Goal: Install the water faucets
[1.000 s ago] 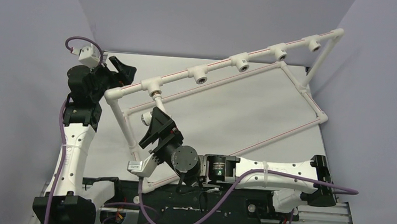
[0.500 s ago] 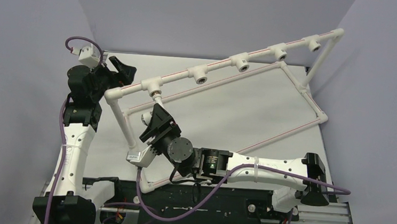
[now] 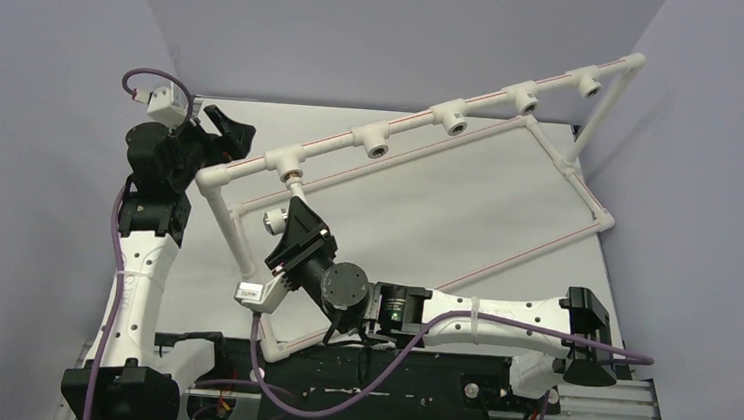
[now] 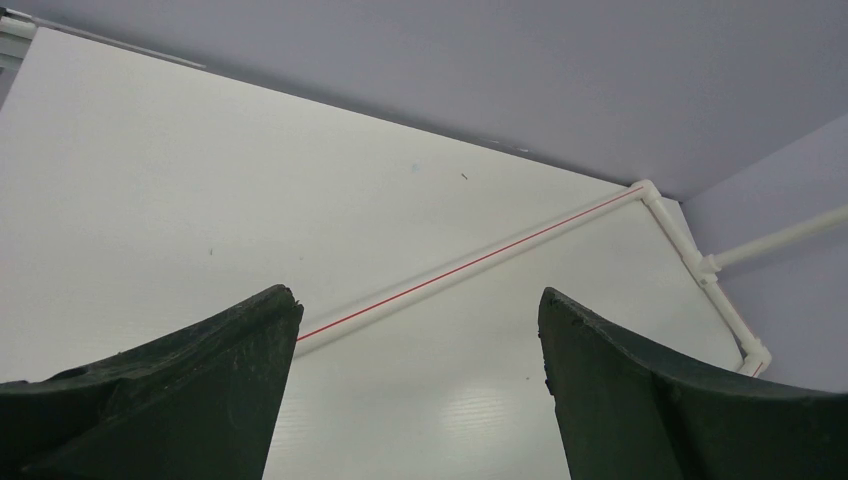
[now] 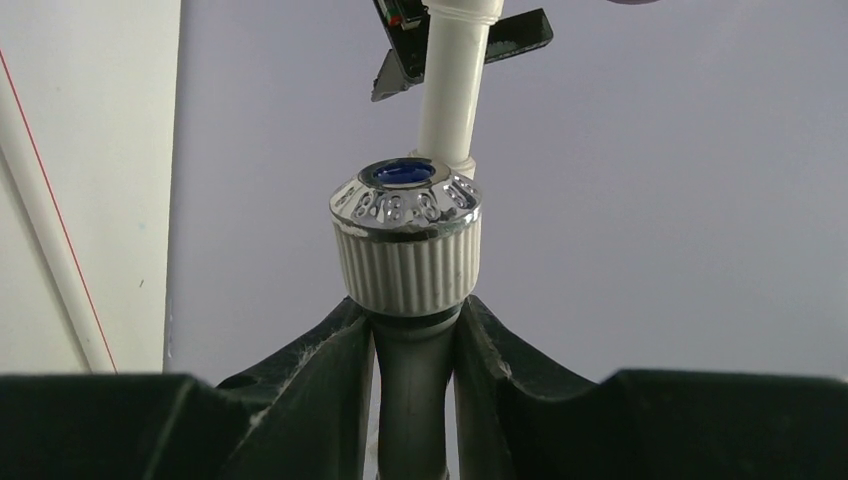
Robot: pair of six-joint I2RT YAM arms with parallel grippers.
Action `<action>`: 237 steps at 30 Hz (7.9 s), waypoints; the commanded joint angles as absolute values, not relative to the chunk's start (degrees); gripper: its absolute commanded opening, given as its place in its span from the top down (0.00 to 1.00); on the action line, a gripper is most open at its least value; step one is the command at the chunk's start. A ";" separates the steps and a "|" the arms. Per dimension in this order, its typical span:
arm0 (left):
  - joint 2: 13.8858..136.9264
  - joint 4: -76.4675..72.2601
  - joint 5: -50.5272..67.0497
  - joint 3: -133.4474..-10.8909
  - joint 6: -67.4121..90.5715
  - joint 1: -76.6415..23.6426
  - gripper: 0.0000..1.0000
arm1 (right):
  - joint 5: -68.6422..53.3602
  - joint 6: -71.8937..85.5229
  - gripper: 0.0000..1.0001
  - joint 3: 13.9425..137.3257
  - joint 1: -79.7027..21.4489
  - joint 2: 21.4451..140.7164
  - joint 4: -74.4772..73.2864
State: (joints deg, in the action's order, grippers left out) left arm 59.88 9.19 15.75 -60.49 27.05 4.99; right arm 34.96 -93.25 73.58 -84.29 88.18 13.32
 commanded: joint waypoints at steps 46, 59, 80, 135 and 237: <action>58.80 5.60 15.21 -61.87 26.43 4.27 0.13 | 61.97 9.10 1.00 65.63 -83.79 90.85 67.54; 58.47 4.64 14.58 -61.02 26.67 3.96 0.14 | 61.57 64.61 1.00 63.71 -81.70 85.76 38.44; 58.28 3.71 14.28 -60.41 26.76 3.78 0.13 | 56.83 92.57 0.75 64.21 -81.62 82.53 18.21; 58.58 4.75 13.18 -60.76 26.27 3.78 0.13 | 25.48 -1.39 0.19 72.37 -84.95 62.37 0.96; 58.27 4.93 14.68 -61.18 26.57 4.09 0.13 | 48.86 23.13 1.00 59.31 -82.36 85.54 66.90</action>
